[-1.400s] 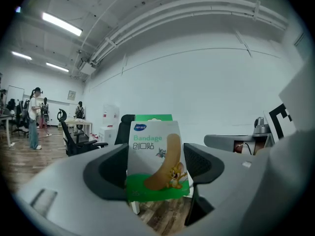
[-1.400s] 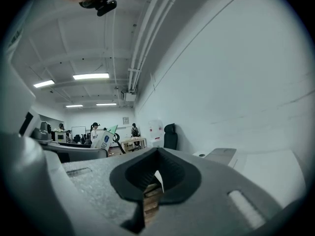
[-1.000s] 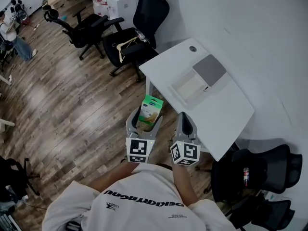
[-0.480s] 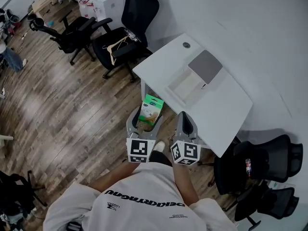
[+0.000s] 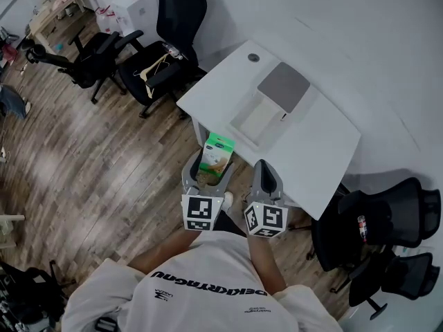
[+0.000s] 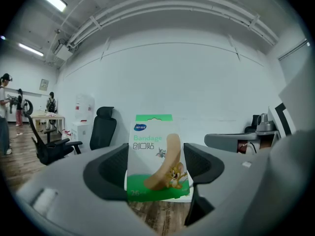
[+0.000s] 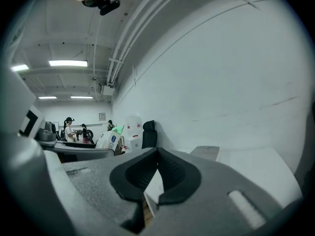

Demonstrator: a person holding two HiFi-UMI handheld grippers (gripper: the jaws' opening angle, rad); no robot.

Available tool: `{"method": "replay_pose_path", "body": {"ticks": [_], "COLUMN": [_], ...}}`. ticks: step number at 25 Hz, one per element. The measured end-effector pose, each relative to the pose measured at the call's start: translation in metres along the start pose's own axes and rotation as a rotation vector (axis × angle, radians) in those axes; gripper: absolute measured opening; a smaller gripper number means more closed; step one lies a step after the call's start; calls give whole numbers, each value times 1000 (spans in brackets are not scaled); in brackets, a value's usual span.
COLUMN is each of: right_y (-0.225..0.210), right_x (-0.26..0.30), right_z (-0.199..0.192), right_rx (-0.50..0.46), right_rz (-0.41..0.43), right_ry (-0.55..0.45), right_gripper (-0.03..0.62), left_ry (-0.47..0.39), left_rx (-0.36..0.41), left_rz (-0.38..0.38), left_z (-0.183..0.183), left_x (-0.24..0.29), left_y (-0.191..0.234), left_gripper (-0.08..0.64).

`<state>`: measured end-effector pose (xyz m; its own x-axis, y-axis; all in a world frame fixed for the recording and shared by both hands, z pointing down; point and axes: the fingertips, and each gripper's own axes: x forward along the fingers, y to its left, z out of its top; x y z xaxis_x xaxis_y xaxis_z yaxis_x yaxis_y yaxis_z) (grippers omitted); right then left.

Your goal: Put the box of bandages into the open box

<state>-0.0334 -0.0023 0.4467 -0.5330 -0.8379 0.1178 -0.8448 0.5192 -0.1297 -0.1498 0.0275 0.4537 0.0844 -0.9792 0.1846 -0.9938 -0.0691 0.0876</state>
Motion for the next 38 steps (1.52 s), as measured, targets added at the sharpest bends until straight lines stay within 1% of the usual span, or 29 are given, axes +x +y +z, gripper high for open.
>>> {"method": "replay_pose_path", "body": {"ticks": [7, 14, 22, 31, 38], "right_y": [-36, -71, -106, -126, -126], "right_x": [19, 41, 70, 86, 93], "right_z": [1, -3, -8, -11, -13], "right_rx": [16, 37, 60, 75, 79], "right_rz": [-30, -56, -84, -81, -88], "right_ry": [3, 15, 37, 46, 60], "right_gripper": [-3, -3, -3, -3, -3], "left_ry": [16, 39, 76, 97, 108], "left_rx": [18, 29, 43, 54, 48], "left_rz": [-36, -55, -78, -84, -92], "left_z": [2, 0, -3, -6, -6], "left_x": [41, 84, 131, 158, 164], "left_y": [-18, -31, -39, -49, -43], "left_gripper": [360, 360, 360, 360, 360]}}
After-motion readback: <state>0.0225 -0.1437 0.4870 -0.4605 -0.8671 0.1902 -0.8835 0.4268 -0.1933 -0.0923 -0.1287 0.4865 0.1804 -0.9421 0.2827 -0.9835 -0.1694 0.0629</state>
